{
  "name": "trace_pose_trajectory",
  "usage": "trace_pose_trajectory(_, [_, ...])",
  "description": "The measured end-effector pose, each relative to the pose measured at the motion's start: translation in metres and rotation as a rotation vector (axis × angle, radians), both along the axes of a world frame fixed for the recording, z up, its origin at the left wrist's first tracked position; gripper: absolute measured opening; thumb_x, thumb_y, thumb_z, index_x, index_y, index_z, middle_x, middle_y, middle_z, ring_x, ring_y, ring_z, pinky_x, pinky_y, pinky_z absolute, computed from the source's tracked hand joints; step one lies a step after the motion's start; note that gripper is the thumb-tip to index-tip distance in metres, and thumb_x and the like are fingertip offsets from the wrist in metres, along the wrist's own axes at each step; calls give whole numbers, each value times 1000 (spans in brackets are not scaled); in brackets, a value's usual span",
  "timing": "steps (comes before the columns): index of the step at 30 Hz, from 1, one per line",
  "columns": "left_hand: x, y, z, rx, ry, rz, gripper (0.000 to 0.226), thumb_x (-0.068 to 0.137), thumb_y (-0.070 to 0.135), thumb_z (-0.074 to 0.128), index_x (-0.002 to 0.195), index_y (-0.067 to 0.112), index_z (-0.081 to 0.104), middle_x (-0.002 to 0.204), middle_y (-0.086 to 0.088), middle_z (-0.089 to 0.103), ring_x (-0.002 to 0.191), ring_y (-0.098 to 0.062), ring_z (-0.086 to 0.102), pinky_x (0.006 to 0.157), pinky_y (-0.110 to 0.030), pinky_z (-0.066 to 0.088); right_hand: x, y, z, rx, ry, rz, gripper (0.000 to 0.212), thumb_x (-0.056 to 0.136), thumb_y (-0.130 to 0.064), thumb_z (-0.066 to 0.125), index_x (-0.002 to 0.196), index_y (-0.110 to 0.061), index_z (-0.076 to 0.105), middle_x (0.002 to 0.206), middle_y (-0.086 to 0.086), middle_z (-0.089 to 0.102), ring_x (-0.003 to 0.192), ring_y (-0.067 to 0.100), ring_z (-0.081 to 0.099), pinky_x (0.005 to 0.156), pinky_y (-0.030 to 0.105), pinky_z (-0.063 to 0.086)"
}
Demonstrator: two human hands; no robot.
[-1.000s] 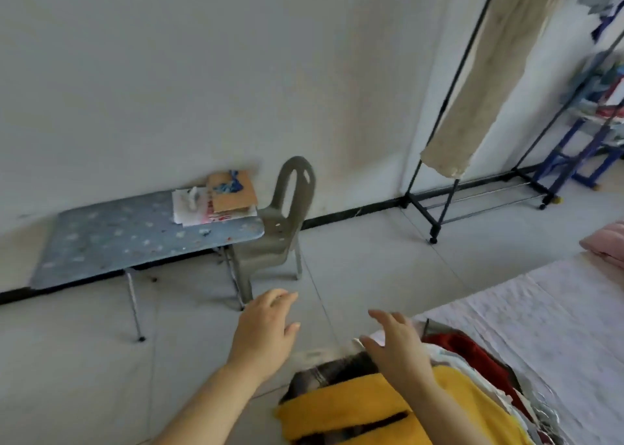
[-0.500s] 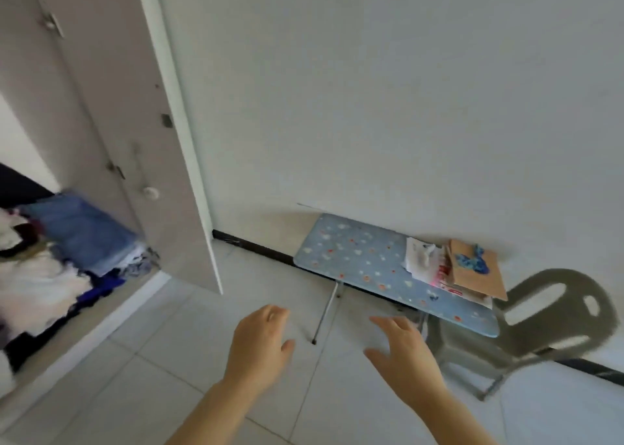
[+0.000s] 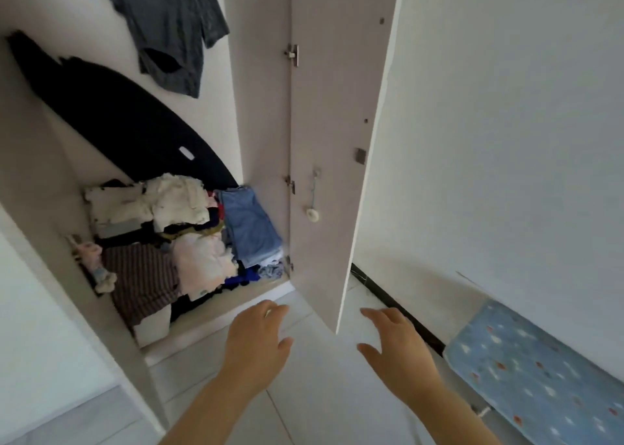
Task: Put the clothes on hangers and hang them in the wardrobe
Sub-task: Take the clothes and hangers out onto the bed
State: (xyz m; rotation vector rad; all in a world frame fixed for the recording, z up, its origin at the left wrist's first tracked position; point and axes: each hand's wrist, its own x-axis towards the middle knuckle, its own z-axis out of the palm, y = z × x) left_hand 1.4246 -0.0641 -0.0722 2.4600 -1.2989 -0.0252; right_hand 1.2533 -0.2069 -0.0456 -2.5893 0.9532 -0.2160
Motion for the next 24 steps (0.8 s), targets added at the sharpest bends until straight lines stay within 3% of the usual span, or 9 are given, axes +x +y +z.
trace_pose_trajectory(7, [101, -51, 29, -8, -57, 206, 49, 89, 38, 50, 135, 26, 39, 132, 8, 43, 117, -12, 44, 97, -24, 34, 137, -85, 18, -42, 18, 244, 59, 87, -38, 59, 140, -31, 33, 134, -8, 42, 122, 13, 43, 103, 24, 34])
trace_pose_trajectory(15, [221, -104, 70, -158, -108, 367, 49, 89, 36, 53, 135, 25, 42, 138, 6, 42, 125, -14, 39, 104, -26, 28, 298, -157, 66, -160, -65, 452, 56, 90, -34, 57, 140, -28, 33, 136, -5, 41, 122, 14, 42, 102, 22, 33])
trace_pose_trajectory(18, [278, -120, 85, -263, -108, 396, 42, 85, 28, 62, 125, 18, 54, 126, 0, 53, 115, -18, 49, 98, -26, 34, 363, -175, 82, -211, -95, 516, 53, 91, -30, 54, 140, -27, 34, 137, -2, 41, 122, 16, 42, 101, 21, 34])
trace_pose_trajectory(24, [410, -148, 124, -413, -152, 410, 50, 88, 32, 59, 134, 22, 45, 136, 5, 45, 124, -11, 41, 101, -14, 20, 504, -200, 130, -327, -205, 577, 53, 94, -32, 49, 143, -28, 29, 138, -4, 38, 120, 11, 41, 95, 11, 27])
